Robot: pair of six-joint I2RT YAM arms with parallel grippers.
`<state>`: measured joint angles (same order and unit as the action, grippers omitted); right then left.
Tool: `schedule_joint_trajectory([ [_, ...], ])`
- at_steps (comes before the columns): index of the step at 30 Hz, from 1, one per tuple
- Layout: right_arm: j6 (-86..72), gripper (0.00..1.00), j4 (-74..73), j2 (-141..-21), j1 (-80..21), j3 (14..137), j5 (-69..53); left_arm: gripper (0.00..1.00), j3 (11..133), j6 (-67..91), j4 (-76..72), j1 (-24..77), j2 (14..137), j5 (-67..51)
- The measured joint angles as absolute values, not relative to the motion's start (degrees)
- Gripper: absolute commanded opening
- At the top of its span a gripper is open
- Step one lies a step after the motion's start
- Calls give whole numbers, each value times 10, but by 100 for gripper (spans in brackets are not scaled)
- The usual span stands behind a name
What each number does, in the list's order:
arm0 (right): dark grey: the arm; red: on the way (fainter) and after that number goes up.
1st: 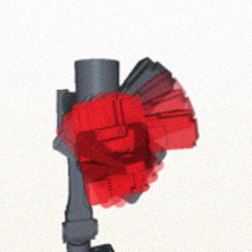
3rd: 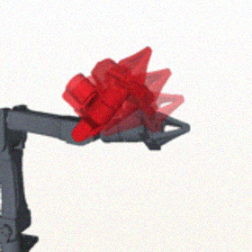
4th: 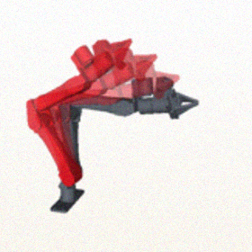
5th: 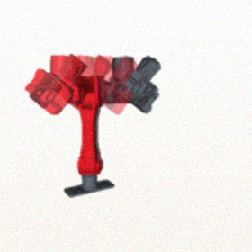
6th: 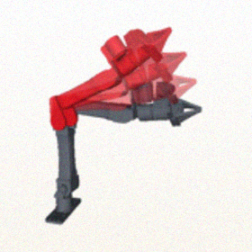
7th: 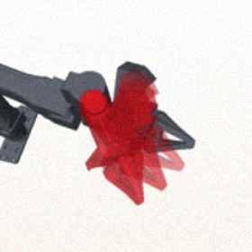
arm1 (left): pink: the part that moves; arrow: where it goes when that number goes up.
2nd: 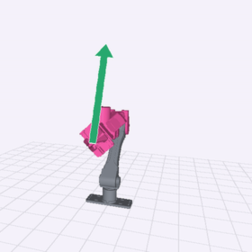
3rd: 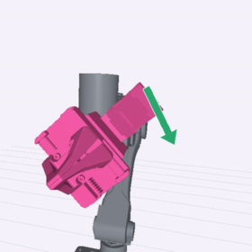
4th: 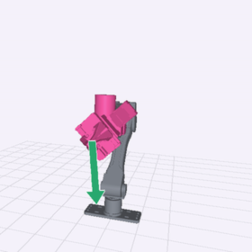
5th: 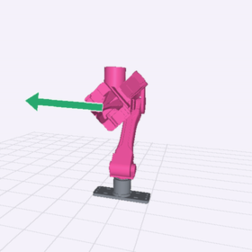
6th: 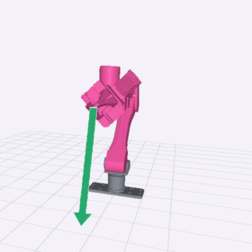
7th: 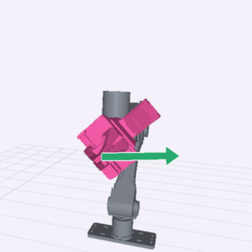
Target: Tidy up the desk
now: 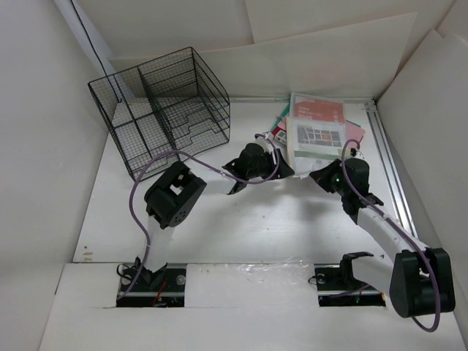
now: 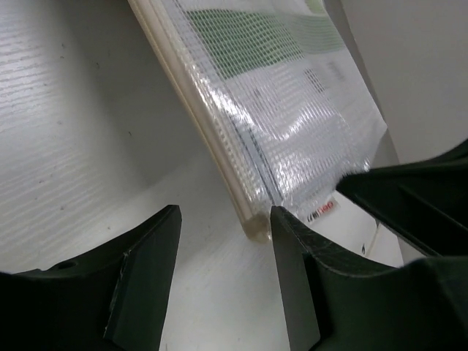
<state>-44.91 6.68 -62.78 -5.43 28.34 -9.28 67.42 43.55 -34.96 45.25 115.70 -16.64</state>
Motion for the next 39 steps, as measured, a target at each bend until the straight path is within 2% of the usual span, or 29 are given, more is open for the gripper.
schedule_joint_trajectory([
  [6,-435,0,47,-608,-62,272,-98,48,703,451,-370,453,1197,-172],
  [10,-430,0,34,-605,-64,261,-101,53,712,466,-399,453,1211,-179],
  [20,-415,0,27,-603,-76,253,-105,53,759,499,-427,453,1278,-210],
  [30,-403,0,-23,-541,-83,253,-109,65,766,511,-463,453,1287,-220],
  [32,-401,0,-31,-527,-83,253,-109,65,766,514,-474,453,1289,-225],
  [37,-392,0,-39,-537,-83,253,-112,53,770,531,-503,453,1308,-240],
  [39,-387,0,-42,-556,-83,253,-117,52,775,536,-508,452,1317,-243],
])
